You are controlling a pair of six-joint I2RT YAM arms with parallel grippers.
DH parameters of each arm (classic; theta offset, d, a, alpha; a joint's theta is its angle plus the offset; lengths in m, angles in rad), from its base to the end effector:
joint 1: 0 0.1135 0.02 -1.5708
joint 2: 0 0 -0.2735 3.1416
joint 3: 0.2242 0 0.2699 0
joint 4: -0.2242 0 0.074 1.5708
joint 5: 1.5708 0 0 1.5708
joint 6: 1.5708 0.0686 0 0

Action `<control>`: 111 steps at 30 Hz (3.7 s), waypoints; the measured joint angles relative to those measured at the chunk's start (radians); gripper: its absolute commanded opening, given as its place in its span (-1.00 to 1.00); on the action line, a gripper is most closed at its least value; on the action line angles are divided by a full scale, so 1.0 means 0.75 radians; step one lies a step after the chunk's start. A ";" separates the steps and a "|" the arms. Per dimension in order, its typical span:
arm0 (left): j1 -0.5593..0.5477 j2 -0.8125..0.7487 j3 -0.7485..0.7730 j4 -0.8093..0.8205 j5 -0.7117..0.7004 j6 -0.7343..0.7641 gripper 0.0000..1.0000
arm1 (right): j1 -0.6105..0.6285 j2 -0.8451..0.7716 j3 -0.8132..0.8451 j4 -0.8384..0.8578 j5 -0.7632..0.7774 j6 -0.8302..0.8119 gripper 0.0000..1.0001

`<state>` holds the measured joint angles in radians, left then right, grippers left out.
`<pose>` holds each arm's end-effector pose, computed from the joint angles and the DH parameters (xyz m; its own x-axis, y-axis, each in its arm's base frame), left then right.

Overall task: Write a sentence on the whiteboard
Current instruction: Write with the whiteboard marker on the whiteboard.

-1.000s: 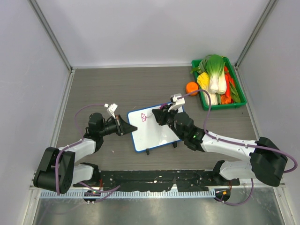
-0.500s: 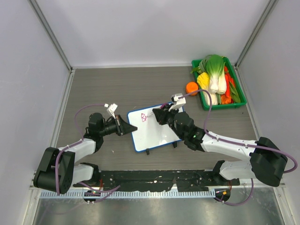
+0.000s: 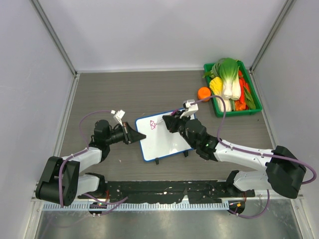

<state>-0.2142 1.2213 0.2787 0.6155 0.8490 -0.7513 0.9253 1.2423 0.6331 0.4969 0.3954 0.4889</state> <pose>0.2261 -0.1019 0.1545 -0.7994 -0.2876 -0.5274 0.3959 0.4080 -0.8226 0.2126 0.2384 0.2556 -0.2976 0.3253 -0.8976 -0.4159 0.8021 0.4286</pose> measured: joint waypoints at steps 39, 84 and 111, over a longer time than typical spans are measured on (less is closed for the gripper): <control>0.000 -0.004 0.000 0.003 0.006 0.002 -1.00 | -0.032 -0.041 0.006 -0.019 0.019 -0.020 -0.99; 0.000 -0.008 0.000 -0.003 0.005 0.002 -1.00 | -0.032 -0.110 -0.062 -0.075 -0.093 0.025 -0.99; -0.001 -0.010 0.000 -0.005 0.004 0.002 -1.00 | -0.059 0.003 0.078 -0.078 -0.030 -0.019 -0.99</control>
<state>-0.2150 1.2137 0.2787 0.6121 0.8516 -0.7498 0.8810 1.2446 0.6914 0.4381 0.3729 0.4747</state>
